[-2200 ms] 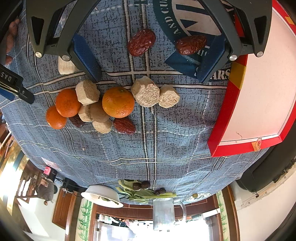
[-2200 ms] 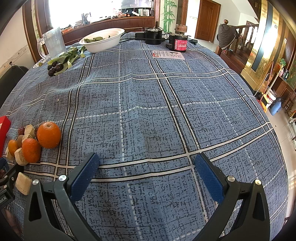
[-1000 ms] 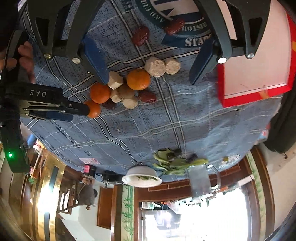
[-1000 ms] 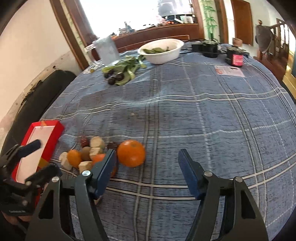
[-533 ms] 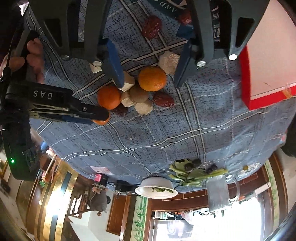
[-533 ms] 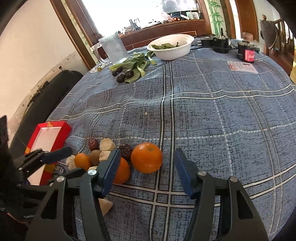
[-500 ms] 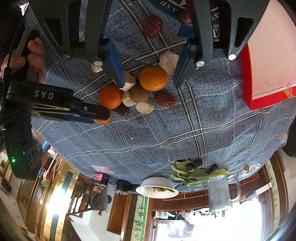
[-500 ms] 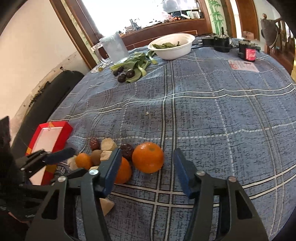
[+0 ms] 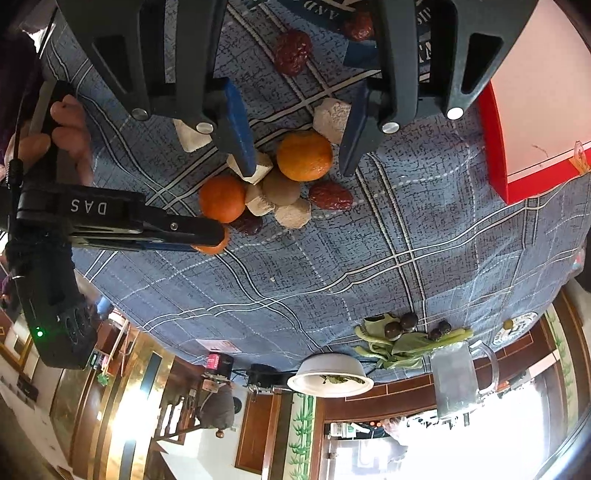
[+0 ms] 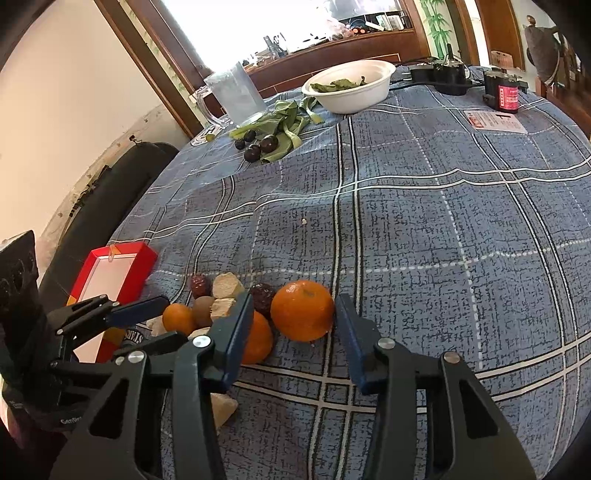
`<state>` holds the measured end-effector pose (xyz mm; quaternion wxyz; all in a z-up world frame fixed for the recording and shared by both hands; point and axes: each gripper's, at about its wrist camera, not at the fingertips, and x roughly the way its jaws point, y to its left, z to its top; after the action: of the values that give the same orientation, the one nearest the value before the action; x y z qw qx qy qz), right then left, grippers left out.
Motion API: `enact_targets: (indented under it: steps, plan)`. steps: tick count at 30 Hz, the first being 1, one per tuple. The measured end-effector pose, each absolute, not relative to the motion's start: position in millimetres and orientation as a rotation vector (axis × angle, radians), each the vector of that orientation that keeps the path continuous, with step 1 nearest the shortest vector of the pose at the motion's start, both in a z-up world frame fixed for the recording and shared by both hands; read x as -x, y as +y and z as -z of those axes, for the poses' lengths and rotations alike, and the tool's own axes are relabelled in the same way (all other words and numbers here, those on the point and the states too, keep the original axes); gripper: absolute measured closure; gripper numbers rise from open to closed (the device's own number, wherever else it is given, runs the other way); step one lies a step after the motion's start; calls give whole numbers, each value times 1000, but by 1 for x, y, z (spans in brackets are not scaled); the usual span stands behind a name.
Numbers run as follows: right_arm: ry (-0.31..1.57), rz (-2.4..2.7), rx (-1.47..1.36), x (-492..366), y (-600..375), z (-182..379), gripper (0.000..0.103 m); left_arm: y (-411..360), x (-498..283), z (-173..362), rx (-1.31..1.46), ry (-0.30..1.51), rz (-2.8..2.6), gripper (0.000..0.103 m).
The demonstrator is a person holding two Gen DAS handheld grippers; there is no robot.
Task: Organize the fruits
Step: 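Grasp an orange with the right tool while the left tool grasps another orange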
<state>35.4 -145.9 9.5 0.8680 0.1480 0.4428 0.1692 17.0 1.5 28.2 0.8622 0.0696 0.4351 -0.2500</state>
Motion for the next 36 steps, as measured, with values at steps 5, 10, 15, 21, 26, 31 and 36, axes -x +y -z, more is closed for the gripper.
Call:
enact_targets:
  steps: [5, 10, 15, 21, 26, 31, 36]
  plan:
    - [951, -362, -361, -39, -150, -5, 52, -2, -20, -28, -150, 916, 569, 55]
    - [968, -380, -409, -41, -156, -2, 54, 1, -21, -27, -122, 927, 580, 55]
    - [977, -407, -436, -40, -156, -3, 65, 5, -21, -27, -100, 946, 564, 62]
    - [970, -430, -442, -35, -154, -8, 66, 7, -17, -26, -118, 949, 543, 61]
    - [988, -412, -446, -36, -155, -5, 66, 4, -18, -27, -120, 957, 554, 57]
    - [998, -410, -459, -38, -156, -2, 64, 4, -26, -24, -67, 982, 589, 51]
    - [1003, -424, -478, -39, -158, -1, 65, 9, -26, -25, -45, 993, 578, 64]
